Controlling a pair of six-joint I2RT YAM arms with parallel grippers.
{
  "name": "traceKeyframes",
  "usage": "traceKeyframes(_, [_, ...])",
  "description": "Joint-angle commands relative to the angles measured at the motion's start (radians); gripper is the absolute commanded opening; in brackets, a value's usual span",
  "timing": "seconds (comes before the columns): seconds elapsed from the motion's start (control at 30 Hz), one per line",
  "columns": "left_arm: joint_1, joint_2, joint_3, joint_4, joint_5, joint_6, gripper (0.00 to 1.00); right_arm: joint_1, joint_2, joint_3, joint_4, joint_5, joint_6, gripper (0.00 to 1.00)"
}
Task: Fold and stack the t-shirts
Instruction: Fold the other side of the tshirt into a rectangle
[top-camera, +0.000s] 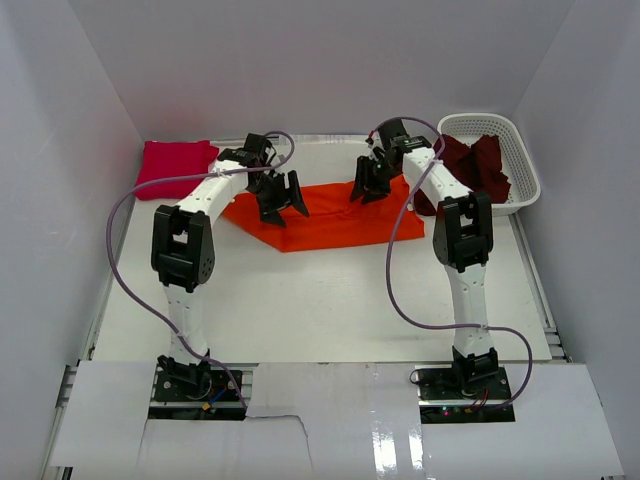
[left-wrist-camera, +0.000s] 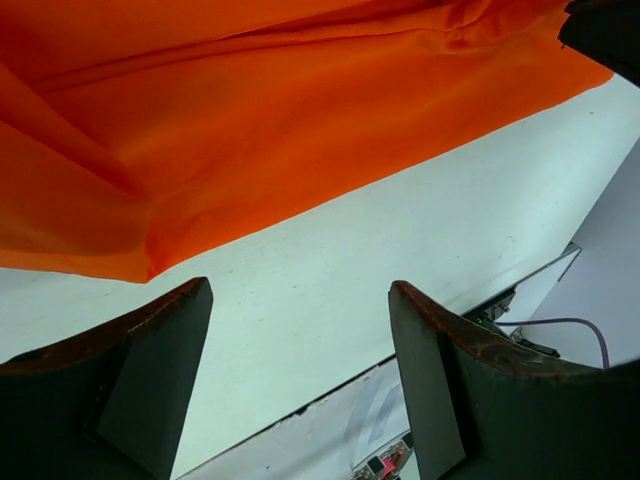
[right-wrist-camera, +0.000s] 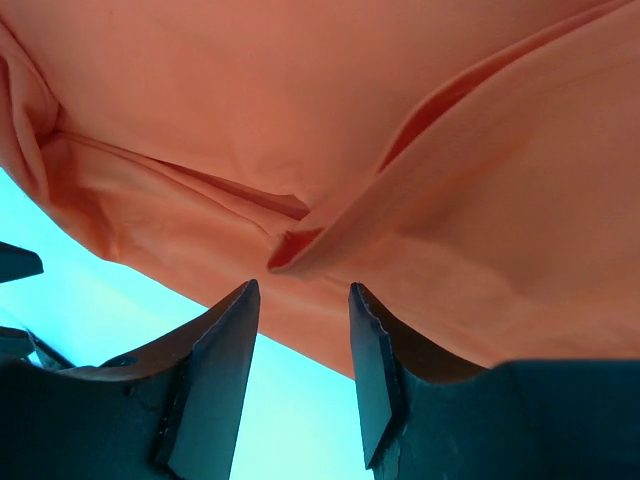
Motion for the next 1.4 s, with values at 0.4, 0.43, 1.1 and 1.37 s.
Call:
traceKeyframes(0.4, [0.161, -0.197, -0.209, -0.032, -0.169, 0.025, 0.83, 0.017, 0.002, -0.014, 0.063, -0.067, 0.021, 0.47])
traceKeyframes(0.43, [0.186, -0.205, -0.210, -0.032, -0.179, 0.024, 0.83, 0.020, 0.002, -0.016, 0.066, -0.070, 0.021, 0.48])
traceKeyframes(1.1, [0.197, -0.147, -0.031, -0.018, -0.210, 0.036, 0.80, 0.161, 0.005, -0.042, 0.099, -0.109, 0.023, 0.47])
traceKeyframes(1.37, [0.160, -0.053, 0.098, -0.061, -0.268, 0.044, 0.79, 0.203, 0.051, -0.059, 0.119, -0.109, 0.038, 0.37])
